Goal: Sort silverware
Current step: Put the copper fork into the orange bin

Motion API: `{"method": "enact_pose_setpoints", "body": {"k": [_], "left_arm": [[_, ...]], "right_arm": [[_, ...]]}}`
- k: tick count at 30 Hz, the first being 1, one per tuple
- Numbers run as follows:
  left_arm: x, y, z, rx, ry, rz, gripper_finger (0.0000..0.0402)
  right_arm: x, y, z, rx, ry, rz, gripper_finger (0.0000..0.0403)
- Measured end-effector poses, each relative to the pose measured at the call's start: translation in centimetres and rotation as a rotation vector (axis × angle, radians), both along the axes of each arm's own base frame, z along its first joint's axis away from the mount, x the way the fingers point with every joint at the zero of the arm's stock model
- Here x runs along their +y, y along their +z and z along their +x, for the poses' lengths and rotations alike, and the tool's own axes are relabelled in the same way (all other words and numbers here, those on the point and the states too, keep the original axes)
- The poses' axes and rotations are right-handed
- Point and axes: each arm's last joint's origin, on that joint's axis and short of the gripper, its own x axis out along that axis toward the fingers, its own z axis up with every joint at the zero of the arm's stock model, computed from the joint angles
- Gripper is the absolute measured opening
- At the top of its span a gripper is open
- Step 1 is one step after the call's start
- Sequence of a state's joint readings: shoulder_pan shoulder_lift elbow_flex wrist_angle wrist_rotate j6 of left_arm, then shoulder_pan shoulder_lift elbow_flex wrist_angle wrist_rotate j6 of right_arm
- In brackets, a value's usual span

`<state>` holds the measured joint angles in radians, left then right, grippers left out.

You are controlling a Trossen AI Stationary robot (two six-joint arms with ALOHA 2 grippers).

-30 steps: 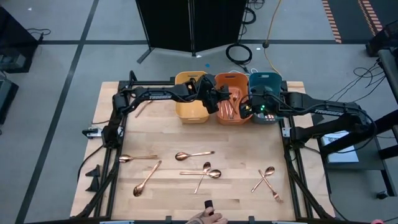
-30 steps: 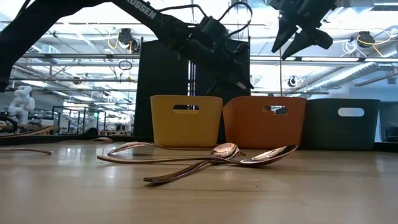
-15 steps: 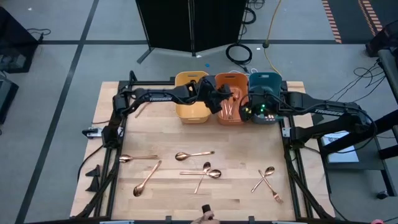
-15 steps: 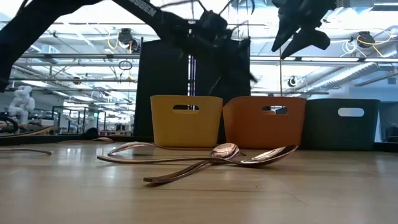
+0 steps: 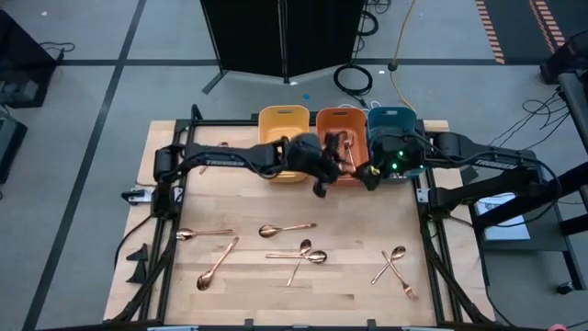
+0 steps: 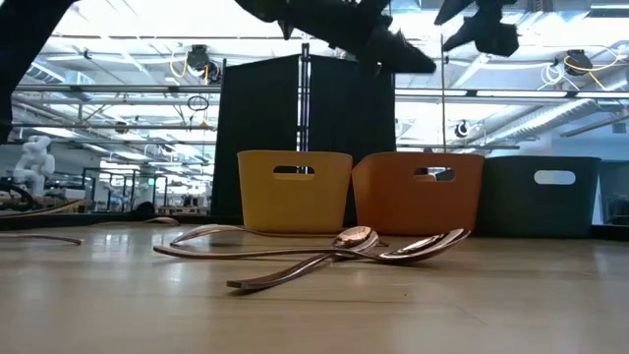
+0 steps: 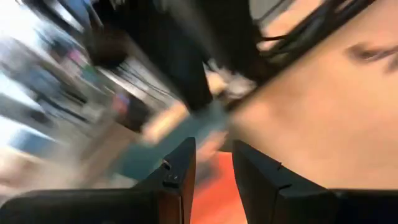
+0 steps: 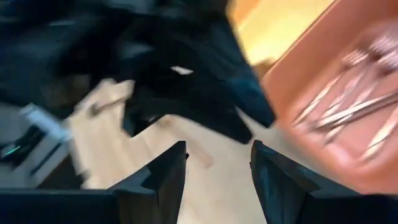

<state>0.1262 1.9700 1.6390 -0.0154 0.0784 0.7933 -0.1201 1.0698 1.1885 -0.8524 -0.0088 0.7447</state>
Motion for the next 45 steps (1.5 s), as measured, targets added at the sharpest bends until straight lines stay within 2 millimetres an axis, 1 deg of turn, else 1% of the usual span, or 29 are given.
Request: {"method": "enact_pose_setpoints", "body": {"k": [2, 4, 8, 11, 15, 18, 26, 30, 32, 34, 38, 42, 45], "left_arm": [[-1.3, -0.8, 0.0, 0.058, 0.020, -0.129, 0.0102], [-2.7, -1.3, -0.1, 0.115, 0.024, -0.203, 0.0102], [-5.2, -2.5, -0.7, 0.258, -0.053, -0.259, 0.0102], [-6.5, -3.3, -1.3, 0.362, -0.093, -0.273, 0.0102], [-7.6, -3.7, -1.7, 0.430, -0.193, -0.328, 0.0102], [-8.2, -3.6, -1.6, 0.414, -0.269, -0.362, 0.0102], [-8.4, -4.0, -0.5, 0.342, -0.265, -0.400, 0.0102], [-8.6, -4.6, 0.7, 0.260, -0.264, -0.434, 0.0102], [-9.0, -5.2, 1.6, 0.195, -0.286, -0.427, 0.0102], [-9.6, -6.4, 2.5, 0.143, -0.309, -0.421, 0.0102], [-12.3, -9.0, 4.4, 0.047, -0.381, -0.443, 0.0102], [-15.5, -10.3, 7.3, -0.018, -0.406, -0.534, 0.0102], [-17.7, -10.9, 9.7, -0.048, -0.433, -0.552, 0.0102]], "right_arm": [[1.0, 0.0, -0.1, 0.006, 0.042, 0.064, 0.0169], [2.1, -0.1, -0.1, 0.018, 0.070, 0.104, 0.0169], [4.3, -0.2, -0.3, 0.032, 0.115, 0.173, 0.0169], [6.0, -0.2, -0.5, 0.044, 0.127, 0.238, 0.0169], [8.5, -0.4, -1.0, 0.087, 0.155, 0.317, 0.0169], [10.4, -1.0, -1.4, 0.161, 0.173, 0.353, 0.0169], [15.5, -3.7, -2.7, 0.484, 0.239, 0.406, 0.0169], [17.7, -5.1, -3.2, 0.620, 0.292, 0.398, 0.0169], [18.4, -5.5, -3.6, 0.656, 0.309, 0.377, 0.0169], [18.9, -5.6, -4.2, 0.684, 0.307, 0.366, 0.0169], [19.4, -4.9, -5.8, 0.618, 0.283, 0.342, 0.0169], [19.9, -4.3, -7.6, 0.566, 0.280, 0.334, 0.0169], [20.3, -4.2, -8.4, 0.573, 0.300, 0.335, 0.0169]]}}
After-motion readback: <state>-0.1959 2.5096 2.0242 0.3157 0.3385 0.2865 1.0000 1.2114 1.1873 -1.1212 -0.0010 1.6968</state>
